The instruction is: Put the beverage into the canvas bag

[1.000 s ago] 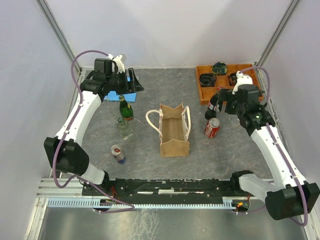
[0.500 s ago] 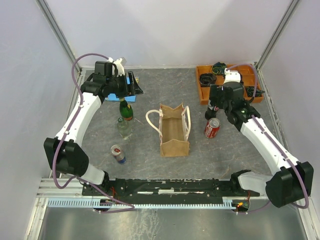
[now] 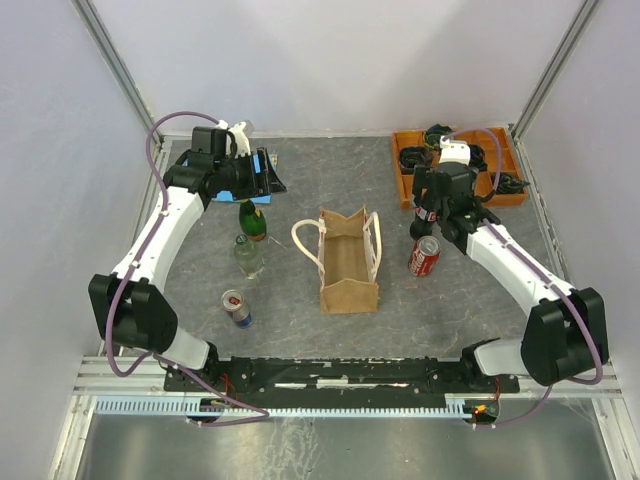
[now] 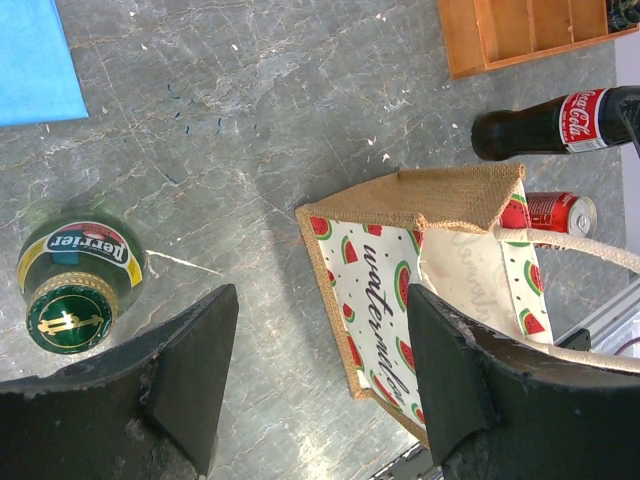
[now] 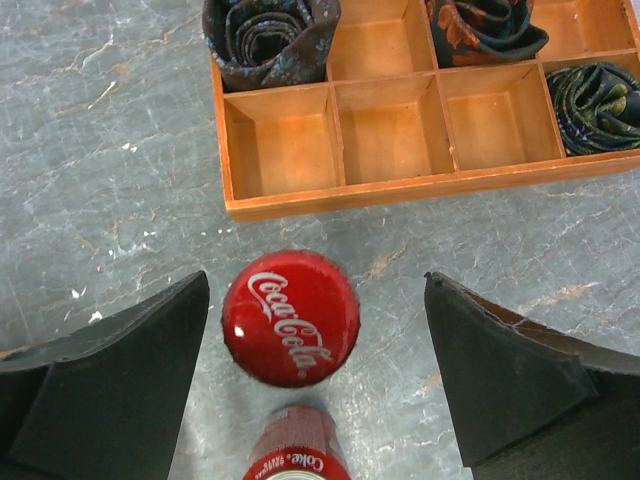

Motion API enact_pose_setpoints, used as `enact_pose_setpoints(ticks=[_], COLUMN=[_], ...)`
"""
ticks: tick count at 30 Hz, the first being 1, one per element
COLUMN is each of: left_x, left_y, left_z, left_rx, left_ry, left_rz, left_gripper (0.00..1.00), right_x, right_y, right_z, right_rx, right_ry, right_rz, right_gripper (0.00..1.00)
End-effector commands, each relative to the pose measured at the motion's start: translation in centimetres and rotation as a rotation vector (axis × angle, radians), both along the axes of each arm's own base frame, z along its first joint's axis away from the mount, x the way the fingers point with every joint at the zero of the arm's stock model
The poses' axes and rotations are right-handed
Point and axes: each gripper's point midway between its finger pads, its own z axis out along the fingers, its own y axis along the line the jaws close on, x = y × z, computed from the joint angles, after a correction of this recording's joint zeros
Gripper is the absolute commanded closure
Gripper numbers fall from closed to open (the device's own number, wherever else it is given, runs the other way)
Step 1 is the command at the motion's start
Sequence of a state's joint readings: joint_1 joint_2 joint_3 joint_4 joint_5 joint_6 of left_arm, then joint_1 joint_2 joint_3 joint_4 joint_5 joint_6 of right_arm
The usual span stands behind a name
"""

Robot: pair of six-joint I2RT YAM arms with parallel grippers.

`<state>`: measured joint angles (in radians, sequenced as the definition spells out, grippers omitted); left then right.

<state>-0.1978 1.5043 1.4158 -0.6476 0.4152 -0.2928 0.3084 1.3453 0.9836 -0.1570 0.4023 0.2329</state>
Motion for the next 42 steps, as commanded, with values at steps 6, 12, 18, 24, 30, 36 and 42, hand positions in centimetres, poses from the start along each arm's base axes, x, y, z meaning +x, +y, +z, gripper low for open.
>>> enact_pose_setpoints(ticks=[6, 12, 18, 24, 30, 36, 42], left_x=[0.5, 0.4, 0.1, -0.2, -0.5, -0.9, -1.1], left_y=[0.4, 0.4, 0.4, 0.2, -0.1, -0.2, -0.4], left_z=[1.8, 1.6, 1.6, 2.0, 3.2, 4.0, 4.3], left_rx=[0.017, 0.012, 0.008, -0.019, -0.064, -0.087, -0.103], left_ry=[-0.102, -0.099, -0.103, -0.102, -0.106, -0.111, -0.110], left_rz=[-0.011, -0.010, -0.011, 0.002, 0.017, 0.030, 0.033], left_gripper=[0.26, 0.26, 0.26, 0.26, 0.27, 0.27, 0.27], right_x=[2.1, 2.3, 2.1, 2.2, 2.7, 3.2, 3.7], right_y=[-0.4, -0.1, -0.2, -0.2, 0.1, 0.6, 1.4], right_z=[1.6, 1.7, 2.3, 5.6, 9.3, 11.6, 14.1], right_rx=[0.023, 0.046, 0.060, 0.070, 0.091, 0.115, 0.152], right_ry=[-0.133, -0.142, -0.144, -0.193, -0.257, -0.291, -0.318], right_rz=[-0.075, -0.071, -0.079, -0.076, -0.065, -0.049, -0.021], right_gripper=[0.19, 0.61, 1.00, 1.00, 1.00, 1.00, 1.00])
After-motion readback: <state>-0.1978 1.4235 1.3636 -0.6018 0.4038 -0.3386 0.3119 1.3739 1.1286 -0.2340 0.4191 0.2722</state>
